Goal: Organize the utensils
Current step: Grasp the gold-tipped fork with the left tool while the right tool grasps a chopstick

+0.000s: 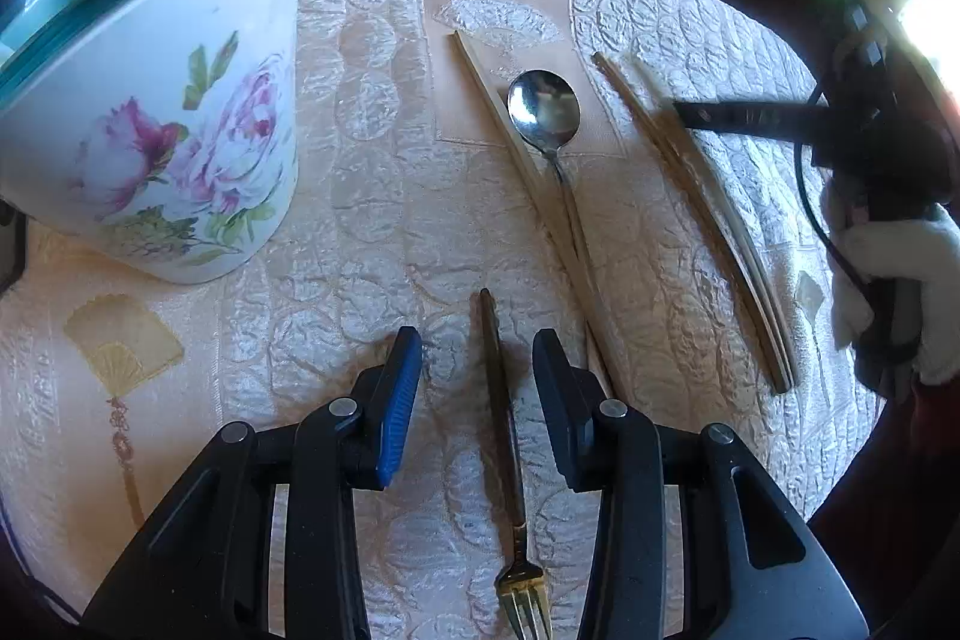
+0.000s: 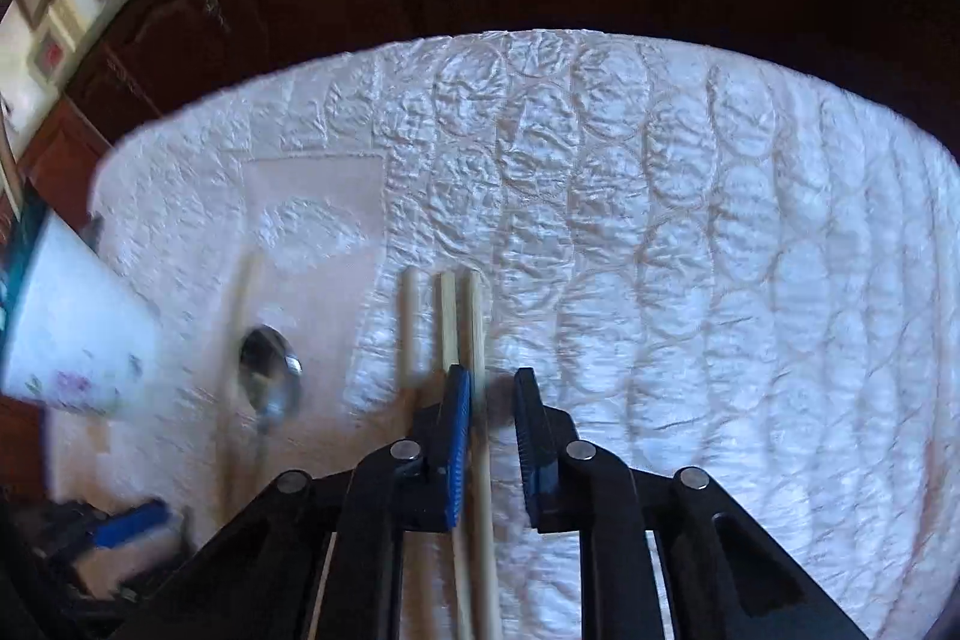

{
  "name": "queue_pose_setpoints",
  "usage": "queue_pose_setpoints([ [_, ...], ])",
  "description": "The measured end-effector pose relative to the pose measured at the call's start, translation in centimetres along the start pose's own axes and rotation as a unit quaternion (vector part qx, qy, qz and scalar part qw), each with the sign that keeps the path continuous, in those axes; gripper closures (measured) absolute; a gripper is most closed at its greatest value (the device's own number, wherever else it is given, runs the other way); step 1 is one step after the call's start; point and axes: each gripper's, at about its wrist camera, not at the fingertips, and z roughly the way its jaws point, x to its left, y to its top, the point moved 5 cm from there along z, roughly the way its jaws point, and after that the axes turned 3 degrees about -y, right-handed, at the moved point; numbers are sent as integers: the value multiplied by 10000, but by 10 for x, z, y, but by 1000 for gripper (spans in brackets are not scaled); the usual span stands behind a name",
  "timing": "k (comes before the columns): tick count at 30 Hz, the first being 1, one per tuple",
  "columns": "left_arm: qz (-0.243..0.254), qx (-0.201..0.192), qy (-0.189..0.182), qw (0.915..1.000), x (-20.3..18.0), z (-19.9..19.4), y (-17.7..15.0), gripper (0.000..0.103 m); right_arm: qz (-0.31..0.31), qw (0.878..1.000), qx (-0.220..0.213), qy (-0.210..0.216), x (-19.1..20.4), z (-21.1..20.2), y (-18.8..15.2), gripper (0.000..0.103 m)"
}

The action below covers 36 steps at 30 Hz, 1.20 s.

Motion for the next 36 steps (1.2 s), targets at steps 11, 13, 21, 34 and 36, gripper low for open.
queue_pose_setpoints([
  [11, 92, 74, -107, 9999, 3, -1, -3, 65, 602, 9968, -74, 521, -33, -8, -1, 95],
  [13, 159, 102, -90, 9998, 1, 2, 0, 65, 568, 9969, -48, 539, -31, -2, 4, 95],
  [21, 732, 147, 284, 9968, -11, 12, 11, 90, 269, 9989, 74, 370, -6, 20, 19, 98],
  [34, 442, -578, -418, 9965, -5, -72, 20, 98, 218, 9894, -1017, 1011, 26, -90, 34, 98],
  [36, 518, -705, -421, 9953, -5, -84, 16, 98, 143, 9875, -1185, 1028, 30, -111, 25, 98],
])
